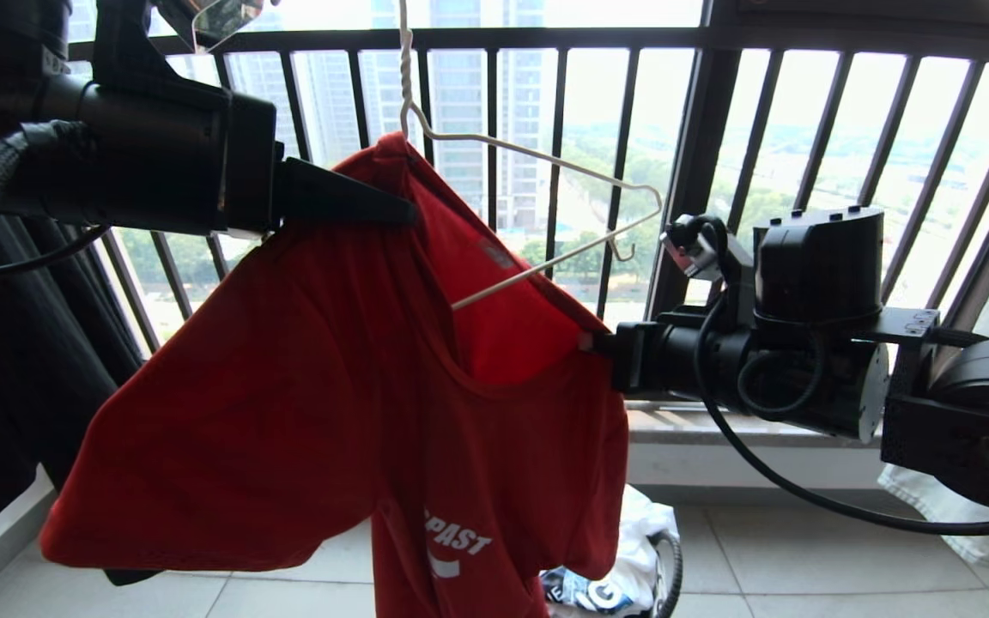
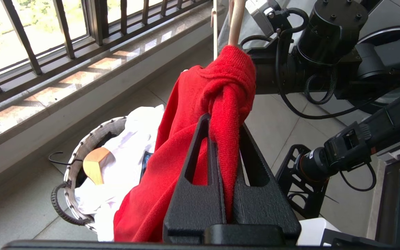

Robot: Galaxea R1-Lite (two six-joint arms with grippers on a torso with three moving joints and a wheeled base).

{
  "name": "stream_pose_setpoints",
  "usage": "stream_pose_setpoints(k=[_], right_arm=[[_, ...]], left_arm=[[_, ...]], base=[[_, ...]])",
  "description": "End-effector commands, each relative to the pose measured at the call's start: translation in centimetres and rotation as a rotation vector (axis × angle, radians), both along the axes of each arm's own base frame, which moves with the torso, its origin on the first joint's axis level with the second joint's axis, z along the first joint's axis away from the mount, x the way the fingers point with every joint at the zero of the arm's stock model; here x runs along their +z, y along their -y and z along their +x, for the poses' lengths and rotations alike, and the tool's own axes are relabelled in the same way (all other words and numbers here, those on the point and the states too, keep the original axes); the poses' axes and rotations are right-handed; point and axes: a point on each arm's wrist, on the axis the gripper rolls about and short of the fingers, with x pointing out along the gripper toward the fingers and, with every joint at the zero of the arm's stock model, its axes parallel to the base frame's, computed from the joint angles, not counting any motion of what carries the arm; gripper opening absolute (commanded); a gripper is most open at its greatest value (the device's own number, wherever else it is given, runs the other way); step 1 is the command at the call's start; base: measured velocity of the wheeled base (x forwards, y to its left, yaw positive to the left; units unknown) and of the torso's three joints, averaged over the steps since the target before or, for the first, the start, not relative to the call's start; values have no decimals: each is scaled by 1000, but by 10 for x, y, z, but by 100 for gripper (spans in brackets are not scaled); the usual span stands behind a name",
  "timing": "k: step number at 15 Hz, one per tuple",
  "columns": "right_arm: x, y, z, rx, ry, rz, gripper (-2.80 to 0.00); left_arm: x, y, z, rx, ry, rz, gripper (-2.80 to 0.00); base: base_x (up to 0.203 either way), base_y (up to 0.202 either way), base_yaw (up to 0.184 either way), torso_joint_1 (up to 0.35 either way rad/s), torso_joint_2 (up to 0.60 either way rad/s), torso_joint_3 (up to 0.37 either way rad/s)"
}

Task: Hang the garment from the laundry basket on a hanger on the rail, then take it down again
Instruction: Hang the clothes on the clothes rack

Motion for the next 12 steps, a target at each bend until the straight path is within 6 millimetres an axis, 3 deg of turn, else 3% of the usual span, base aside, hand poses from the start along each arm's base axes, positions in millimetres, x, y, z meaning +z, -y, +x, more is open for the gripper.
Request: stream_pose_setpoints(k=[1, 6, 12], right_arm=[[-7, -2, 4, 3, -15, -12, 0], [-9, -9, -4, 62, -33, -15, 0], [2, -6, -33, 205, -130, -37, 0]], left_arm=[[-1, 1, -1, -10, -4, 1, -280], [-2, 4, 0, -18, -8, 4, -280], [-6, 7, 7, -17, -20, 11, -280]], base=[[0, 0, 0, 0, 0, 0], [0, 0, 0, 0, 0, 0], [0, 0, 0, 0, 0, 0]])
